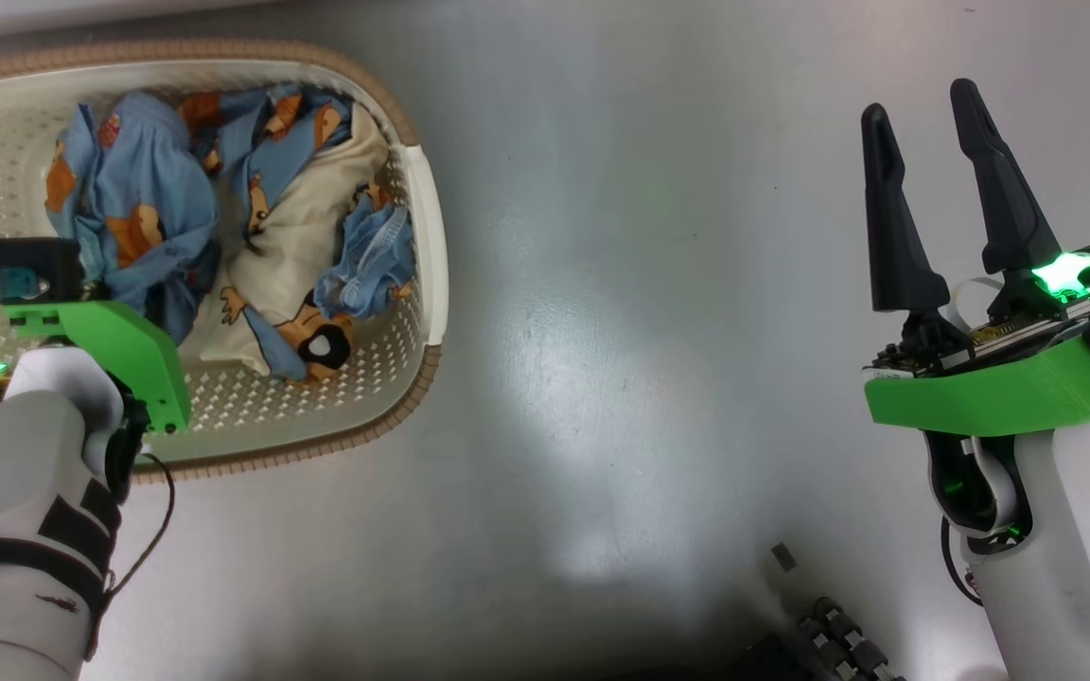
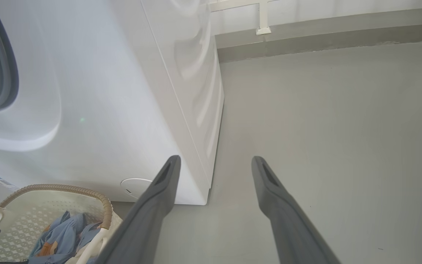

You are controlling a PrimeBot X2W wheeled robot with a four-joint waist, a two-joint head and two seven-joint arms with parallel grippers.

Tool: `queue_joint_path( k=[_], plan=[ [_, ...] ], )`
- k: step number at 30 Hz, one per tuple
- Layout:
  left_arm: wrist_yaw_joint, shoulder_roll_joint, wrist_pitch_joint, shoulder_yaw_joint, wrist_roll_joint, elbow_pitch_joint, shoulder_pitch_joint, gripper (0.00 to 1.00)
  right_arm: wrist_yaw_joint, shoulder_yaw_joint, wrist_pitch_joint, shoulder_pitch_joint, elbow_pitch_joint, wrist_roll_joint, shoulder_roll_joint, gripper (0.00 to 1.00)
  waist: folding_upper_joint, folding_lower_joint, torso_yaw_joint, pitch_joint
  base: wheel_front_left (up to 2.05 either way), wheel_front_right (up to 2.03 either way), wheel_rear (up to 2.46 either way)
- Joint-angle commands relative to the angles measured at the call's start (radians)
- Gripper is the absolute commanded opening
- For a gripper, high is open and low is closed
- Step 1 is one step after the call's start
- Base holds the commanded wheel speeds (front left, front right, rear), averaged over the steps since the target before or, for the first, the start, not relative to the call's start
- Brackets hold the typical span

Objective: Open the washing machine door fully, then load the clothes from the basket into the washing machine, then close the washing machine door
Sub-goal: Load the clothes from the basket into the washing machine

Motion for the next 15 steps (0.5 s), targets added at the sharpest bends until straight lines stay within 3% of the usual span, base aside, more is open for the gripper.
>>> queue_joint_path(
  k=[1, 2, 15],
  plan=[
    [0.007, 0.046, 0.006, 0.011, 0.004, -0.002, 0.006, 0.08, 0.006, 0.023, -0.008, 0.022, -0.025, -0.008, 0.002, 1.00, 0.0000, 0.0000, -0.001, -0.001, 0.00, 0.00, 0.00],
    [0.007, 0.047, 0.008, 0.010, 0.003, -0.002, 0.005, 0.00, 0.006, 0.025, -0.008, 0.021, -0.025, -0.008, 0.002, 1.00, 0.0000, 0.0000, -0.002, -0.001, 0.00, 0.00, 0.00],
    [-0.001, 0.028, -0.020, 0.034, -0.047, -0.002, 0.032, 0.00, 0.006, 0.028, -0.008, 0.024, -0.012, -0.005, 0.003, 1.00, 0.0000, 0.0000, 0.008, -0.058, 0.00, 0.00, 0.00]
  ],
)
